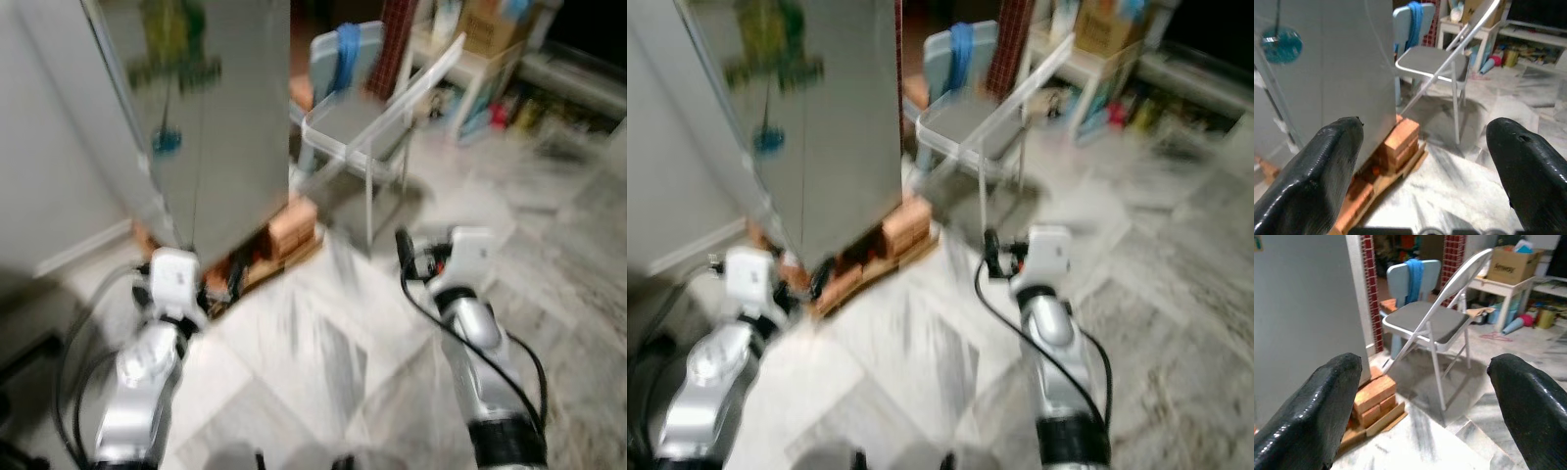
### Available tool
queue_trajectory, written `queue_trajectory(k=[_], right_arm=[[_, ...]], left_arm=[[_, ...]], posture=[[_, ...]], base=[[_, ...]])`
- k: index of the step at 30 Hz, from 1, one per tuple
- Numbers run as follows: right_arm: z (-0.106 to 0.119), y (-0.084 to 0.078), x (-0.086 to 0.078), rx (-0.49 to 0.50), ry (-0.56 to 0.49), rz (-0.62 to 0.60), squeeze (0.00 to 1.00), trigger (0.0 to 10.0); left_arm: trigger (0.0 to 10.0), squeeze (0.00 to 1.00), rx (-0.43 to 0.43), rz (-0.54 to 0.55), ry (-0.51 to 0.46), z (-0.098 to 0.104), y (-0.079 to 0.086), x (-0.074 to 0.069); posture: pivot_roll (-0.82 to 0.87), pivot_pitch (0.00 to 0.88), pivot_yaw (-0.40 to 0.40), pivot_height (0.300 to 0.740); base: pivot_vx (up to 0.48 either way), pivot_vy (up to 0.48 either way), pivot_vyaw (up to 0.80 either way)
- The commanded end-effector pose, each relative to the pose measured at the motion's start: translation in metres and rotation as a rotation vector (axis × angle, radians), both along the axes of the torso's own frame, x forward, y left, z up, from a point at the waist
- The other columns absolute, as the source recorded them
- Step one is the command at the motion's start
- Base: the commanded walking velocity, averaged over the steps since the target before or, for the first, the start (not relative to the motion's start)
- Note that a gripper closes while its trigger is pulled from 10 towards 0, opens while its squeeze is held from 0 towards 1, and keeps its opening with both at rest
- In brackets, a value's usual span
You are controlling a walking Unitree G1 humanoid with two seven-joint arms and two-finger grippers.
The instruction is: Restocking fridge
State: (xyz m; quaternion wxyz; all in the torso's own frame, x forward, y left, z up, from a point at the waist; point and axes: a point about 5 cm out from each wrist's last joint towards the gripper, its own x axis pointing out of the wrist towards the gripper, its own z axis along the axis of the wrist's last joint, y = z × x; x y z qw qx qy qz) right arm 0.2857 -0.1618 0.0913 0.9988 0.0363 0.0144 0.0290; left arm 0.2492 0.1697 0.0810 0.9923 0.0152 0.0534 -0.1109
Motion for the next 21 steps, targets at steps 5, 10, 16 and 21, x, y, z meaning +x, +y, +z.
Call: queue_trajectory(k=[5, 10, 16, 21], right_arm=[[0.0052, 0.0081, 0.0031, 0.009, -0.021, 0.025, 0.0, 10.0], [0.0033, 0.0082, 0.0026, 0.018, -0.009, 0.025, 0.0, 10.0], [0.003, 0.0074, 0.0031, 0.016, -0.004, 0.025, 0.0, 10.0], [0.0021, 0.0072, 0.0036, 0.016, 0.002, 0.019, 0.0, 10.0]], left_arm=[[10.0, 0.0, 0.01, 0.035, 0.008, -0.0006, 0.0084, 0.0], [10.0, 0.0, -0.007, 0.065, 0.018, -0.0023, 0.0102, -0.0005], [10.0, 0.0, -0.034, 0.088, 0.038, -0.0055, 0.0103, -0.003], [10.0, 0.0, -0.047, 0.092, 0.043, -0.0059, 0.0104, -0.0047]], posture=[[0.09, 0.044, -0.061, 0.74], [0.09, 0.045, -0.067, 0.74], [0.09, 0.048, -0.073, 0.74], [0.09, 0.052, -0.072, 0.74]], base=[[0.298, 0.376, -0.41], [0.053, 0.453, 0.0], [0.0, 0.48, 0.0], [0.0, 0.48, 0.0]])
